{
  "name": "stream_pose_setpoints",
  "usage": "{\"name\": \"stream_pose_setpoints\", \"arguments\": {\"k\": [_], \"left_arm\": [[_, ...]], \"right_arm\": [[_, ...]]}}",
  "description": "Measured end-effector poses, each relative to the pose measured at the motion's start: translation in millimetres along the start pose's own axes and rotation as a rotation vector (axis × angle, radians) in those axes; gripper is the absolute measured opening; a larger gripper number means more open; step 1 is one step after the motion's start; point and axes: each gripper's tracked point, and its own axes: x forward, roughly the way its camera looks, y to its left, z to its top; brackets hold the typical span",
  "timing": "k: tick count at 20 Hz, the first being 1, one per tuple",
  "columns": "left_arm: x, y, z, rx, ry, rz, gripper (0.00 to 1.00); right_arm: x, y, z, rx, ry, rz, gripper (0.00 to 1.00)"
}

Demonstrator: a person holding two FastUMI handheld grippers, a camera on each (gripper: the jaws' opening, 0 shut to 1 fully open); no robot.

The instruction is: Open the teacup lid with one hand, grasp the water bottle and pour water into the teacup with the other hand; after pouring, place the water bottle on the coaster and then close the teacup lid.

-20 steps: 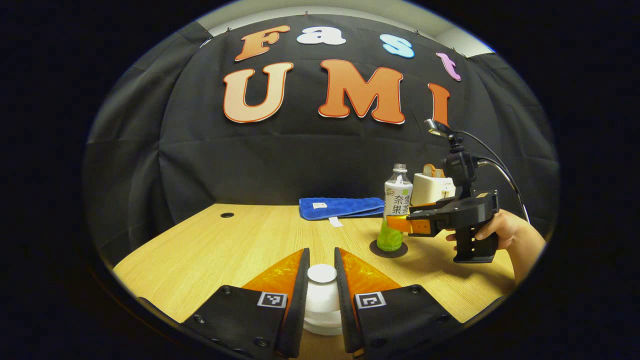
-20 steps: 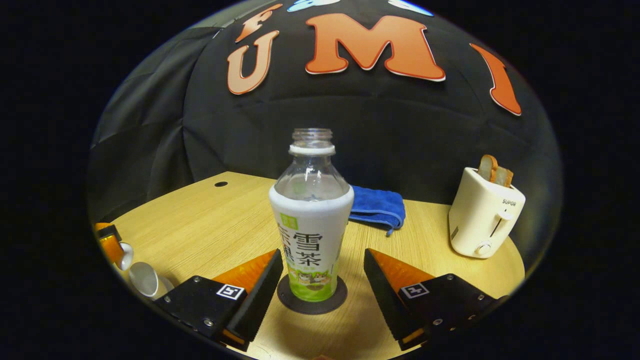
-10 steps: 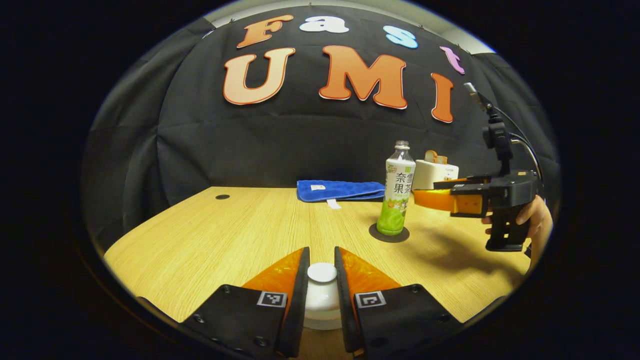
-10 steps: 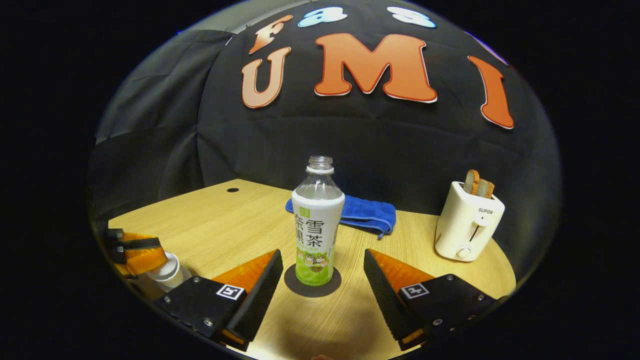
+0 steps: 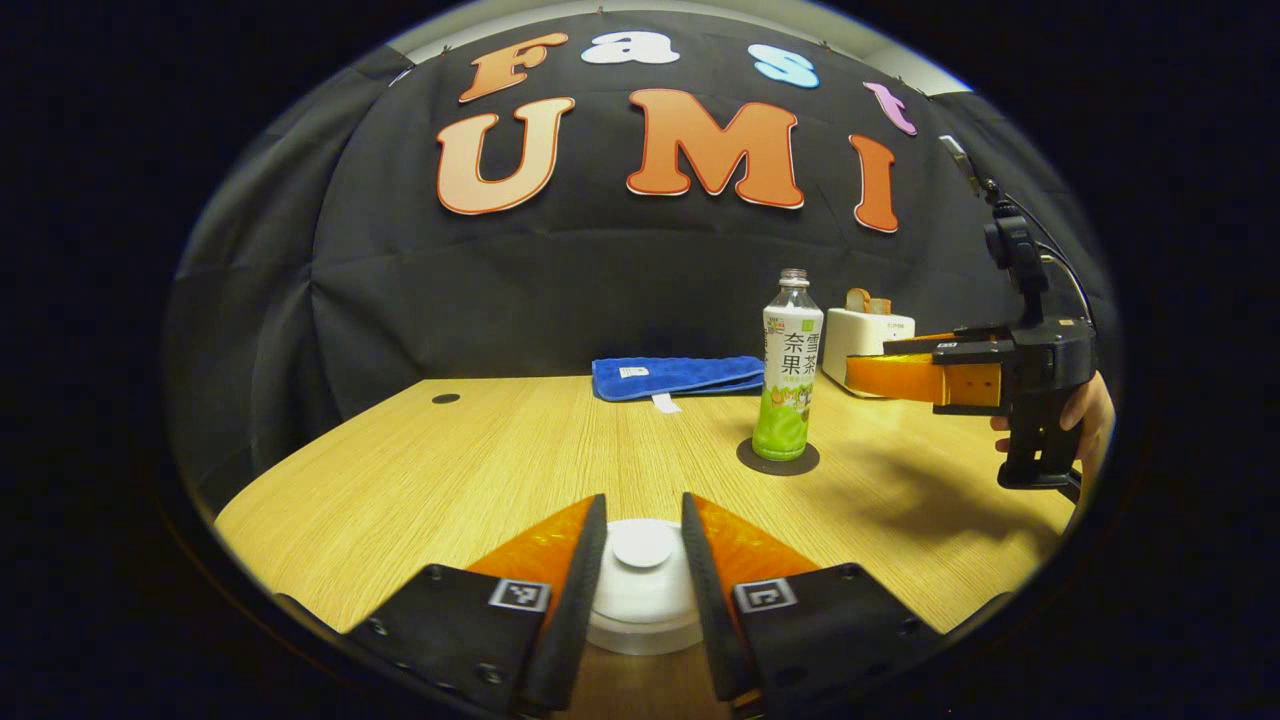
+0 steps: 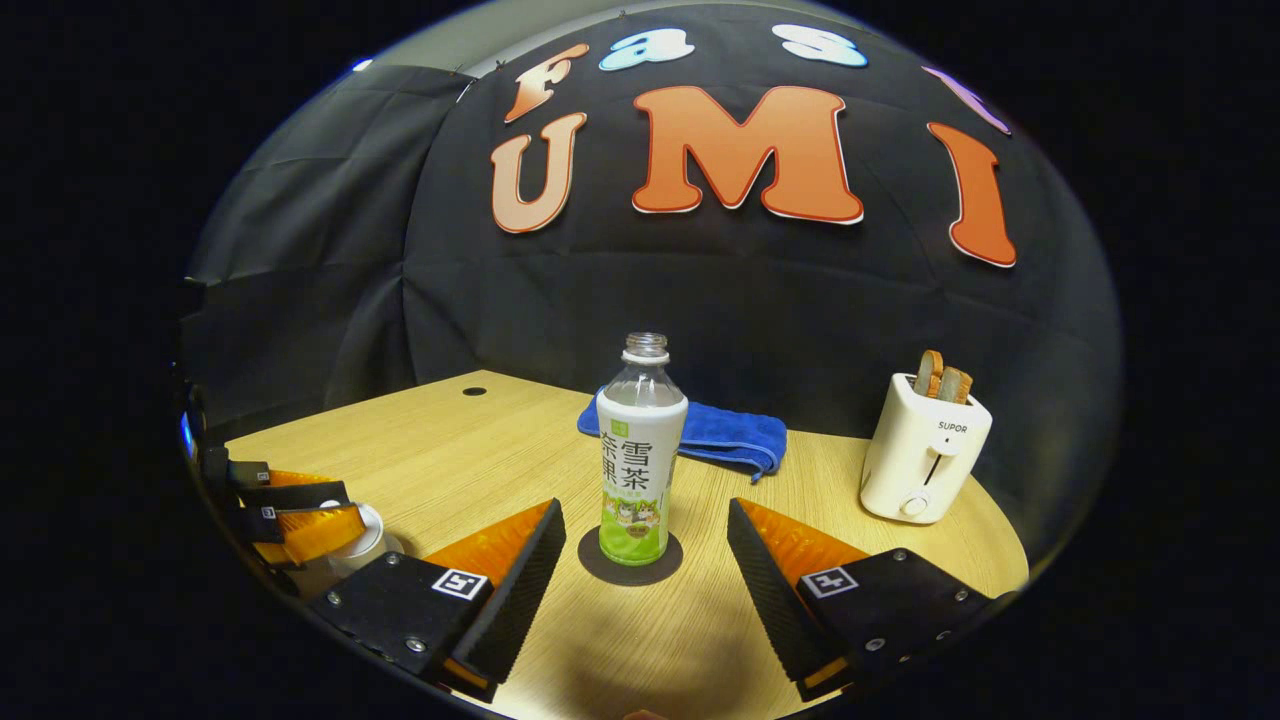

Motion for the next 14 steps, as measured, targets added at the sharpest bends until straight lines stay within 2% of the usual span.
{"name": "stream_pose_setpoints", "arguments": {"k": [2,6,7,8,9,11,14], "left_arm": [[-3.6,1.6,7.7,0.01,-0.015,0.011,0.71],[-10.2,10.3,38.9,0.041,-0.09,0.054,0.83],[-11.4,11.1,47.8,0.046,-0.11,0.061,0.82],[-12.1,11.7,55.7,0.047,-0.125,0.065,0.89],[-13.6,11.1,64.4,0.046,-0.138,0.069,0.89],[-15.2,11.9,83.4,0.035,-0.17,0.075,0.98],[-19.1,9.1,115.8,0.017,-0.227,0.078,0.99]], "right_arm": [[-5.3,-1.9,4.4,0.012,-0.015,-0.003,0.98],[-19.5,-6.4,18.2,0.032,-0.065,-0.016,0.98],[-24.1,-7.8,23.0,0.032,-0.084,-0.021,0.98],[-27.2,-8.9,29.6,0.025,-0.111,-0.032,0.98],[-29.9,-14.4,33.8,0.019,-0.13,-0.055,0.98],[-37.4,-19.8,37.3,0.005,-0.15,-0.094,0.98],[-49.4,-21.8,53.0,-0.006,-0.196,-0.124,0.98]]}}
